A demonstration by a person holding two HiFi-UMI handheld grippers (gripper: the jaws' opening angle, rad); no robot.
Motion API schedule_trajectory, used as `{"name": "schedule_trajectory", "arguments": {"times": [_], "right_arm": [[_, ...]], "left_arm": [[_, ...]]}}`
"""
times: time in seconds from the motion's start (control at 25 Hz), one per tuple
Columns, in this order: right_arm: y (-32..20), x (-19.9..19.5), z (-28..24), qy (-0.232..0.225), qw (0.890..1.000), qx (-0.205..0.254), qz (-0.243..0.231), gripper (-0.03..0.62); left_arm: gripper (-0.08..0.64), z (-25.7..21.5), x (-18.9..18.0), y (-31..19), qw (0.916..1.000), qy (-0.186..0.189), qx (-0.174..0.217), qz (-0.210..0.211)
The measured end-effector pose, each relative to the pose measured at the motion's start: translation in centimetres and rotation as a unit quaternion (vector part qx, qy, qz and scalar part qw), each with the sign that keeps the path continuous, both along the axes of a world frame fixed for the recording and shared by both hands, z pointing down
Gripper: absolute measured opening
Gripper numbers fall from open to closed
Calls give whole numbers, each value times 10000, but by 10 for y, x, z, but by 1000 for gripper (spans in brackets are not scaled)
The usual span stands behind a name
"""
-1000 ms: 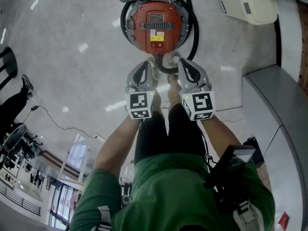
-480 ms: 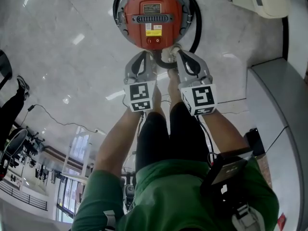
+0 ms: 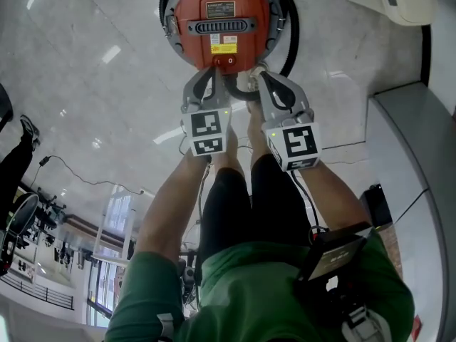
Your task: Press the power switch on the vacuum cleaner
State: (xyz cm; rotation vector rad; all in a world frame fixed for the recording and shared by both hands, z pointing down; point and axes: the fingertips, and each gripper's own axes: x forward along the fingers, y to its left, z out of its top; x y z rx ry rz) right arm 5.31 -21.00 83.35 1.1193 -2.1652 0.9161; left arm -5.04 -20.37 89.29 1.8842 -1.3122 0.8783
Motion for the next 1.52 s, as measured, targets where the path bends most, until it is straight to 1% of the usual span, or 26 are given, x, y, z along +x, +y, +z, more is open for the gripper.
{"name": "schedule_trajectory", "arguments": {"times": [0.2, 0.28, 0.4, 0.52, 0.72, 1.2, 1.32, 1.52], "right_arm": [[1, 0, 4, -5, 10000, -52, 38, 3], [2, 0, 4, -15, 10000, -67, 30, 3], [2, 0, 6, -18, 10000, -79, 36, 3], [2, -1, 8, -13, 9999, -93, 40, 3], [2, -2, 9, -11, 9999, -123, 47, 3], [2, -1, 12, 28, 9998, -165, 50, 3], [1, -2, 12, 17, 9999, -155, 43, 3], [0, -2, 10, -8, 9999, -145, 60, 3]], "left_arm": [[11, 11, 0, -2, 9999, -44, -105, 19], [29, 14, 1, -1, 9999, -38, -146, 13], [33, 15, 1, -2, 9999, -54, -113, 17], [66, 15, -3, -3, 9999, -37, -102, -4], [71, 15, -3, -2, 9999, -13, -95, 93], [84, 18, -6, -3, 9995, -157, -53, 259], [86, 20, -6, -2, 9995, -173, -85, 235], [97, 26, -12, -3, 9991, -272, -278, 158]]}}
